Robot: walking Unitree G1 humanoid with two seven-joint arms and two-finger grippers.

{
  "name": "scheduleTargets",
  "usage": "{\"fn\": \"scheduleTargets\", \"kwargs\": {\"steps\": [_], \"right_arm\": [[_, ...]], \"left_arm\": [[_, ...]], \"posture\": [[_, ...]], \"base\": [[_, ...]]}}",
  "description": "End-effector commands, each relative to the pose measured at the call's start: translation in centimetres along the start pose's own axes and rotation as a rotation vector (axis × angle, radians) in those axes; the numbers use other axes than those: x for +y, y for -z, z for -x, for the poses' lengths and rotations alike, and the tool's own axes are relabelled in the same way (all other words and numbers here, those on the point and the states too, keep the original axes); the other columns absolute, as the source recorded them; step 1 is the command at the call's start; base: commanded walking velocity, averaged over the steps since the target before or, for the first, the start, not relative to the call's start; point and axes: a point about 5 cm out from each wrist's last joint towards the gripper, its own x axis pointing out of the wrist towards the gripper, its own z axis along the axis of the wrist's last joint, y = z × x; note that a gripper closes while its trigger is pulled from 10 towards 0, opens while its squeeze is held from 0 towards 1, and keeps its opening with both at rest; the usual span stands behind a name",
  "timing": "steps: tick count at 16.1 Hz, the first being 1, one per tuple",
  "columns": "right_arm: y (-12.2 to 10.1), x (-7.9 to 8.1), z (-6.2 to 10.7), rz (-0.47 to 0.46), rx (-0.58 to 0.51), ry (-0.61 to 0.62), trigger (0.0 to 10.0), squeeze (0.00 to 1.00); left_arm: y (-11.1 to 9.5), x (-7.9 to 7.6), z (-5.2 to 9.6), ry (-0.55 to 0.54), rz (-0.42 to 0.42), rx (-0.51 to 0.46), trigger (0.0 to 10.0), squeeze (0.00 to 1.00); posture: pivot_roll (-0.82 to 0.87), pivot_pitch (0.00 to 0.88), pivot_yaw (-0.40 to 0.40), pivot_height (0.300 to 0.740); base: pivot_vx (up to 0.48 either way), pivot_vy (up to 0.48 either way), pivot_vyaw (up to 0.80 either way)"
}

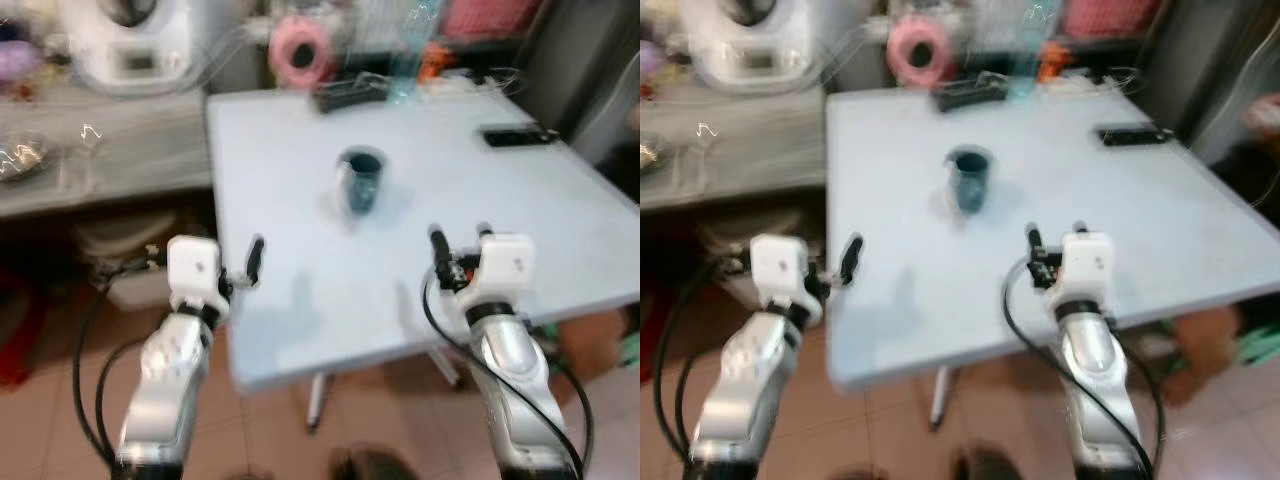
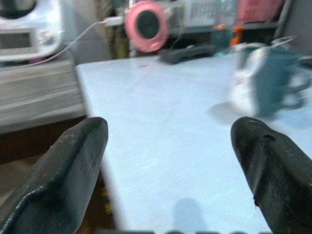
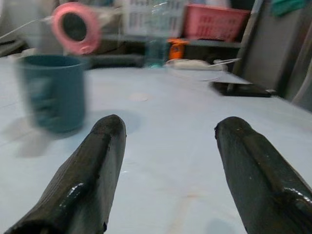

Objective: Setting the table

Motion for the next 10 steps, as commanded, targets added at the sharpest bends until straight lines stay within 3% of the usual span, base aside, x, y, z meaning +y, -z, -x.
{"fn": "scheduleTargets", "kwargs": {"steps": [1, 3, 6, 10], "right_arm": [[-0.7, 0.2, -0.5, 0.001, -0.030, -0.015, 10.0, 0.00], [-1.0, -0.1, -1.3, -0.002, -0.033, -0.008, 10.0, 0.00], [-1.4, 0.1, -1.6, 0.013, -0.050, -0.035, 10.0, 0.00], [-1.2, 0.5, -1.3, -0.006, -0.044, -0.060, 10.0, 0.00]], "left_arm": [[0.0, 0.1, 0.1, 0.001, -0.002, 0.008, 10.0, 0.00], [-0.2, 0.0, 0.2, 0.005, -0.015, 0.001, 10.0, 0.00], [-0.5, -0.3, 0.4, 0.016, -0.018, -0.008, 10.0, 0.00], [-0.4, -0.3, 0.6, 0.021, -0.016, 0.012, 10.0, 0.00]], "posture": [[-0.04, 0.067, 0.033, 0.740], [-0.04, 0.076, 0.036, 0.740], [-0.03, 0.089, 0.041, 0.740], [-0.03, 0.108, 0.050, 0.740]], "base": [[0.000, 0.000, 0.00], [0.000, 0.000, 0.00], [0.384, 0.000, 0.00], [0.388, 0.000, 0.49]]}}
